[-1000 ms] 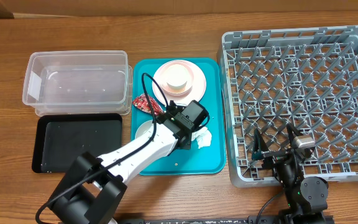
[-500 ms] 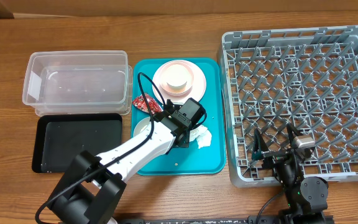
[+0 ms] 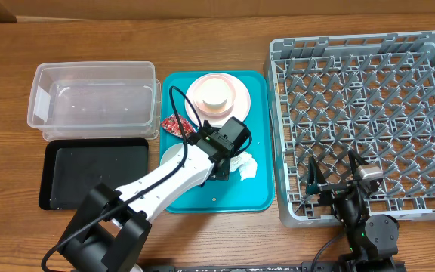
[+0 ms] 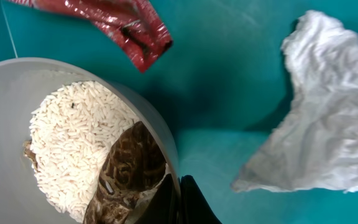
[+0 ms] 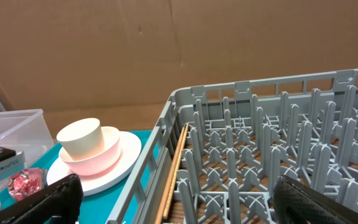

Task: Sort waste into correct bins and load items into the dishwasher
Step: 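Lower the left gripper and grasp the grey bowl's rim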

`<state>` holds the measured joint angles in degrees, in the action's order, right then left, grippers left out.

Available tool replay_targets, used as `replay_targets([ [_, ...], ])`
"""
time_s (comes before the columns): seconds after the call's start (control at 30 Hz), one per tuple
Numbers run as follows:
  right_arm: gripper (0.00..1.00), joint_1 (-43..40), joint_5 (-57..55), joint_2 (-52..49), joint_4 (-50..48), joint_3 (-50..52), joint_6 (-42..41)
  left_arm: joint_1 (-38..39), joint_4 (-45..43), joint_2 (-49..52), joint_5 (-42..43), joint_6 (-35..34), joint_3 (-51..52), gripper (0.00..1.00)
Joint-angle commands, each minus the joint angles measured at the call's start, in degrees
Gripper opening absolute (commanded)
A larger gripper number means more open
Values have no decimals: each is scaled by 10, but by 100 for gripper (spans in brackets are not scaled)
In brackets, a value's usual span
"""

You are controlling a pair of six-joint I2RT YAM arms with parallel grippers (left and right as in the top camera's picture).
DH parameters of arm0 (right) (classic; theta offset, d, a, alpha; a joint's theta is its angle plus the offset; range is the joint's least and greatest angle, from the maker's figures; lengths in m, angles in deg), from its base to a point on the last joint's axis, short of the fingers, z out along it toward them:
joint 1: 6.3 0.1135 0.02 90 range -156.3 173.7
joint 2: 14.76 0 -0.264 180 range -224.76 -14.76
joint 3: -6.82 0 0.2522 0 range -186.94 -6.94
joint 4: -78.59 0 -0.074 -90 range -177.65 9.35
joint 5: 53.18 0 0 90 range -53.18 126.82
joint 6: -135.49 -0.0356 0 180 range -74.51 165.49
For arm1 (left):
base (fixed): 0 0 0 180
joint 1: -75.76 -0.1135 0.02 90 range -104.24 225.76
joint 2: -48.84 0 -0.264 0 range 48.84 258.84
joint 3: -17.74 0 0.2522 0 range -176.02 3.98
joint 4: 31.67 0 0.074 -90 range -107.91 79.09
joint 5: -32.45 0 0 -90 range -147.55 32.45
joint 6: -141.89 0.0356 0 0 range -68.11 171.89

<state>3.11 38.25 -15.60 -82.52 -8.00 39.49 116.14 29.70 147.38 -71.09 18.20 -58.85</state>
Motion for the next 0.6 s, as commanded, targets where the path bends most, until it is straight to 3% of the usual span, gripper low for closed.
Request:
replay_targets([
  [0.0,100,-2,-3,7,-4,6,-2,-3,6,-9,33,49,-19,4],
  [0.4,100,-2,-3,7,-4,6,-2,-20,11,-9,115,115,-19,4],
  [0.57,100,-2,-3,7,-4,6,-2,-35,-2,-8,200,132,-19,4],
])
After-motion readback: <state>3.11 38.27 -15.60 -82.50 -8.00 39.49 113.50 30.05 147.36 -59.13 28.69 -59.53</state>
